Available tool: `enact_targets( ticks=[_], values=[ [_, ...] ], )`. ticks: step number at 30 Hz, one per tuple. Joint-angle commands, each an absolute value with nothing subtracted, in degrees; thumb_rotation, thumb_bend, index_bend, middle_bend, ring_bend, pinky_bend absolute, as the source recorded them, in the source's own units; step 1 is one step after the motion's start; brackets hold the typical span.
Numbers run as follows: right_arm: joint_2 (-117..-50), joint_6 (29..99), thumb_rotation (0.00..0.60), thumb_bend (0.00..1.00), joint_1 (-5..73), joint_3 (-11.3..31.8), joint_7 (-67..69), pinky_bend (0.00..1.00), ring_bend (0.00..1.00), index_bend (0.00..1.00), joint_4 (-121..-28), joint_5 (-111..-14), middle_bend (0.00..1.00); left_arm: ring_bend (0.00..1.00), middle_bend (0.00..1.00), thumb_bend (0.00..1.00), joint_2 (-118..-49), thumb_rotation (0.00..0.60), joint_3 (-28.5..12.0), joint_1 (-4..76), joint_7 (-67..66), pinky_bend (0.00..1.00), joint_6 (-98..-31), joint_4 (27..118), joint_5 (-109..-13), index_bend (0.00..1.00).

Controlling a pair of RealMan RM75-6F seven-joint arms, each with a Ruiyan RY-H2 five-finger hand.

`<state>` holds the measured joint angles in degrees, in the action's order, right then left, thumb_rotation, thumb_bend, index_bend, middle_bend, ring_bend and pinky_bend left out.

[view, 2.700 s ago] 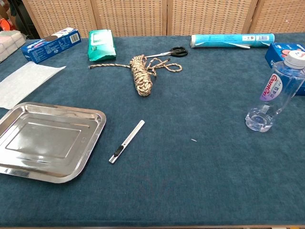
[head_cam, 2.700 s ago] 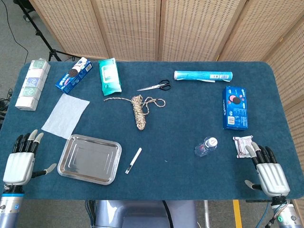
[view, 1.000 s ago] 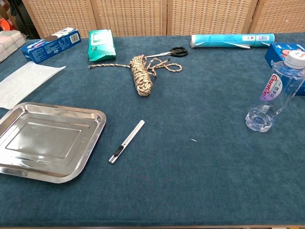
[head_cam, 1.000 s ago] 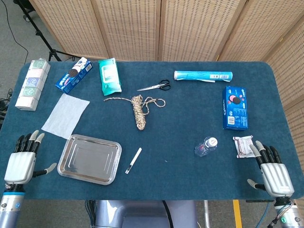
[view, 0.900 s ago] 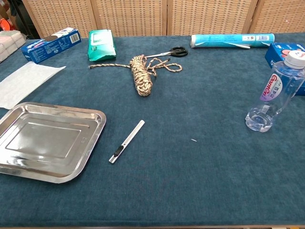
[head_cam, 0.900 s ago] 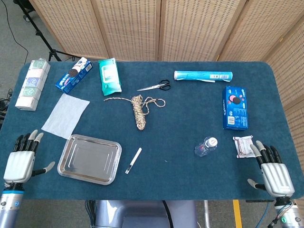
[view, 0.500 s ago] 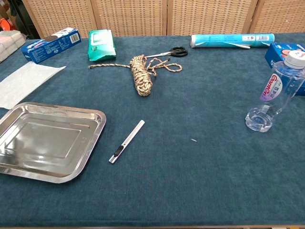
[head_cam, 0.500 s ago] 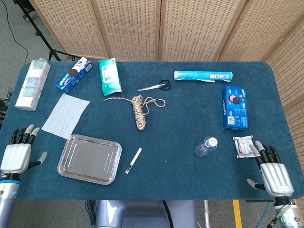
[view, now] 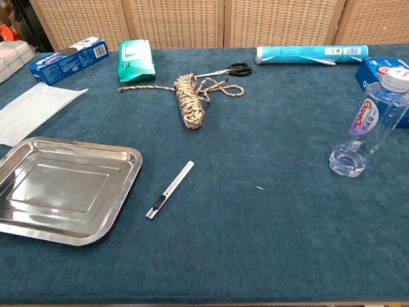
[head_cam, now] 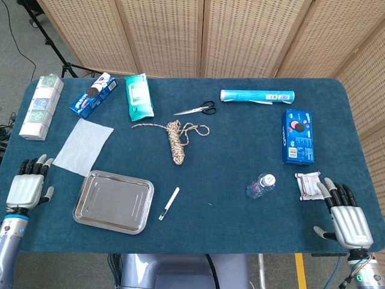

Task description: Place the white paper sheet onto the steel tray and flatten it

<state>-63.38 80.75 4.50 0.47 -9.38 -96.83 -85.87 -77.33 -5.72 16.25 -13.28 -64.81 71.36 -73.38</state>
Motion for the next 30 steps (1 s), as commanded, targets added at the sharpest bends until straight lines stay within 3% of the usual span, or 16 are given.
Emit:
enact_targets(
  ticks=[1,15,30],
  values=[
    [-63.37,80.80,0.600,0.00,4.49,0.46,-9.37,0.00,0.00,0.00,-96.82,-85.93,0.00,0.00,0.00,0.42,-79.08,0.498,-6.41,17.45,-12.20,0.00,-64.55,68.08,-73.55,0.12],
    [-63.55,81.30,0.600,0.00,4.33,0.64,-9.44,0.00,0.00,0.00,-96.66,-86.00,0.00,0.00,0.00,0.42,-85.78,0.503,-5.71,20.46,-6.12,0.00,-61.34,55.94,-75.38,0.27],
    [-63.46,81.73,0.600,0.00,4.19,0.69,-8.89,0.00,0.00,0.00,-96.54,-86.34,0.00,0.00,0.00,0.42,-90.07,0.506,-5.67,22.54,-2.87,0.00,-61.56,49.48,-77.18,0.28]
  ],
)
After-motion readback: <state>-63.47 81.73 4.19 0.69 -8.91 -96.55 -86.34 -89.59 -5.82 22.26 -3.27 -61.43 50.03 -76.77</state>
